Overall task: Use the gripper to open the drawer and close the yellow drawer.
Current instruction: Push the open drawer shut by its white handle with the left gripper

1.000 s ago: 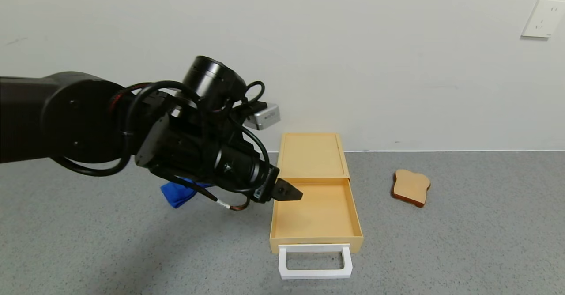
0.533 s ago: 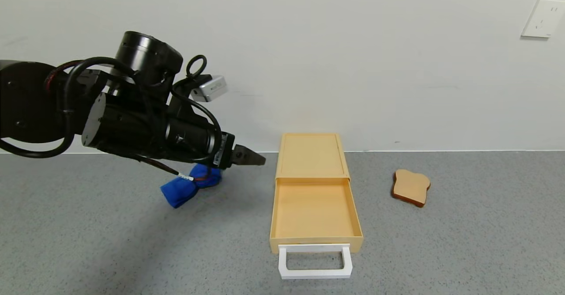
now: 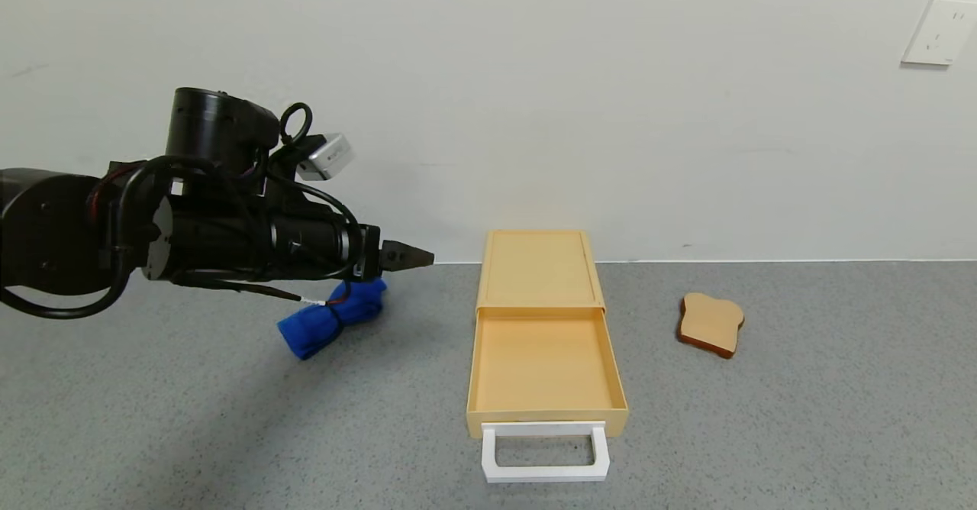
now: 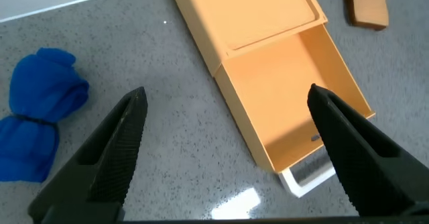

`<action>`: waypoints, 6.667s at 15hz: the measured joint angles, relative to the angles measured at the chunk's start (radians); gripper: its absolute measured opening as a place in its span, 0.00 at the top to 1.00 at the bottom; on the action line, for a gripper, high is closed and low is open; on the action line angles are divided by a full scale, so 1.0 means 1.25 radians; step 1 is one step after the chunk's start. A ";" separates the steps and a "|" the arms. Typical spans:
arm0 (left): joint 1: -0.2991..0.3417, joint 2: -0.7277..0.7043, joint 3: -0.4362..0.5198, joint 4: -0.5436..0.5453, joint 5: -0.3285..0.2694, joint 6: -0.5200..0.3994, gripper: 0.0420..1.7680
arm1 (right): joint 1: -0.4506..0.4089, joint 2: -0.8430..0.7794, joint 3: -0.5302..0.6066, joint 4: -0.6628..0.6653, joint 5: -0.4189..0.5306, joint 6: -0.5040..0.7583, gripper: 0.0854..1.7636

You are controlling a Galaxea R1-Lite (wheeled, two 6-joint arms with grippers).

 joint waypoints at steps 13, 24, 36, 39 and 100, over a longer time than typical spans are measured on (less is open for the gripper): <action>-0.009 0.000 0.003 0.002 0.007 -0.009 0.03 | 0.000 0.000 0.000 0.000 0.000 0.000 0.03; -0.234 0.039 -0.174 0.291 0.241 -0.221 0.03 | 0.000 0.000 0.000 0.000 0.000 0.000 0.03; -0.438 0.160 -0.214 0.442 0.336 -0.408 0.03 | 0.000 0.000 0.000 0.000 0.000 0.000 0.03; -0.464 0.196 -0.210 0.442 0.337 -0.427 0.03 | 0.000 0.000 0.000 0.000 0.000 0.000 0.03; -0.334 0.462 -0.427 0.453 0.354 -0.495 0.03 | 0.000 0.000 0.000 0.000 0.000 0.000 0.03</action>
